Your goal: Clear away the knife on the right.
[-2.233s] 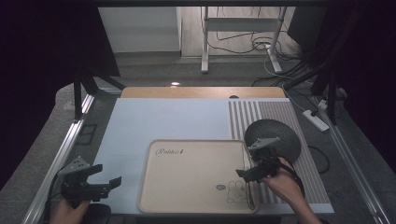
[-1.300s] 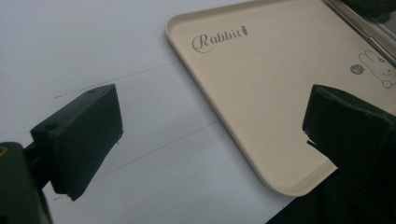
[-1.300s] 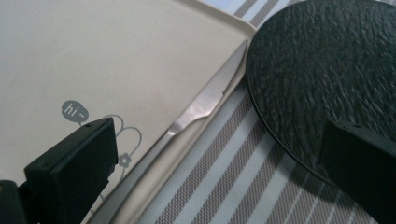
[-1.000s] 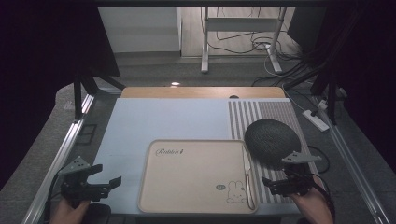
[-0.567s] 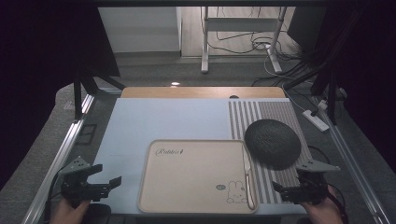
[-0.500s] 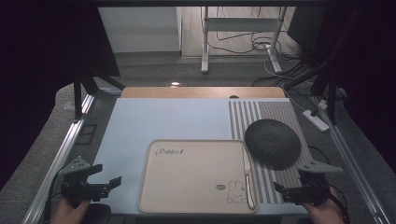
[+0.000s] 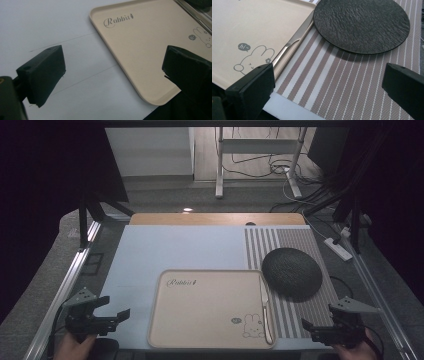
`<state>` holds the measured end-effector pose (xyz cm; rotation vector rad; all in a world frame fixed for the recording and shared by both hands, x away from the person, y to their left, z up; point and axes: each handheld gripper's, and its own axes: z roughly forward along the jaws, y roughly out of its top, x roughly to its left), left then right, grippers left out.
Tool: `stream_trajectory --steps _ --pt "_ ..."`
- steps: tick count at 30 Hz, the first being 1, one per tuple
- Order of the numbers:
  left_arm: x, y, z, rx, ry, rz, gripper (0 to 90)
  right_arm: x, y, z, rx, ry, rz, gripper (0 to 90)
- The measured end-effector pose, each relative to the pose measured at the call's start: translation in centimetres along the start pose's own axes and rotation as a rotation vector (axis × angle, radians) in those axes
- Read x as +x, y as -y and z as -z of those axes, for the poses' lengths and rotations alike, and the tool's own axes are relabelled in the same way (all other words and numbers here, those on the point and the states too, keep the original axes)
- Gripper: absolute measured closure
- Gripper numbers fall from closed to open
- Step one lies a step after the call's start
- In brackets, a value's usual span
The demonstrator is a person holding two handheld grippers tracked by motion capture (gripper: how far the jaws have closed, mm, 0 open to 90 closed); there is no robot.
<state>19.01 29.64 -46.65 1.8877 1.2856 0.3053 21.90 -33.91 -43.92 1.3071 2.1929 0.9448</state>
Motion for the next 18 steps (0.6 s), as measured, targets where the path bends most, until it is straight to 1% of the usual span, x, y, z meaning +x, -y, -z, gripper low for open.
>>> stream_trajectory --steps 7,13,18 --pt "0.0 0.0 0.0 -0.002 0.0 0.001 4.8 0.0 0.4 0.7 -0.007 0.016 -0.005 0.0" --pt "0.1 0.1 0.0 -0.002 0.0 0.003 4.7 0.1 0.8 1.2 0.0 0.025 -0.011 0.0" --pt "0.0 0.0 0.0 -0.004 0.002 0.004 4.7 0.1 0.8 1.1 0.012 0.023 -0.008 0.0"
